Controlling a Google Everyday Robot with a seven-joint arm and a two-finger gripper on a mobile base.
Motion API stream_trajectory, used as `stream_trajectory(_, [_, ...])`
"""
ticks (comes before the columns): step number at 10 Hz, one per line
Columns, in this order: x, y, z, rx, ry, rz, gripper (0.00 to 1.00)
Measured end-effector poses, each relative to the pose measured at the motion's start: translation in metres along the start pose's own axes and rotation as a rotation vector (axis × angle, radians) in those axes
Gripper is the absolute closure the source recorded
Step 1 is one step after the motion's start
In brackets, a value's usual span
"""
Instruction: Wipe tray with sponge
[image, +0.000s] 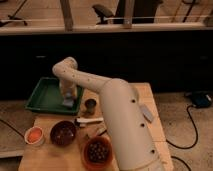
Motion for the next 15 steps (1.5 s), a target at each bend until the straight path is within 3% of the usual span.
stream_trajectory(5, [0.014, 0.002, 0.004, 0.023, 0.044, 0.04, 1.0])
stream_trajectory(7, [0.017, -0.005, 0.005, 0.03, 0.05, 0.013, 1.0])
stream_trajectory(11, [0.002, -0.027, 0.009, 0.03, 0.031, -0.087, 1.0])
stream_trajectory(15, [-0.018, -0.018, 0.005, 0.028, 0.011, -0.113, 1.0])
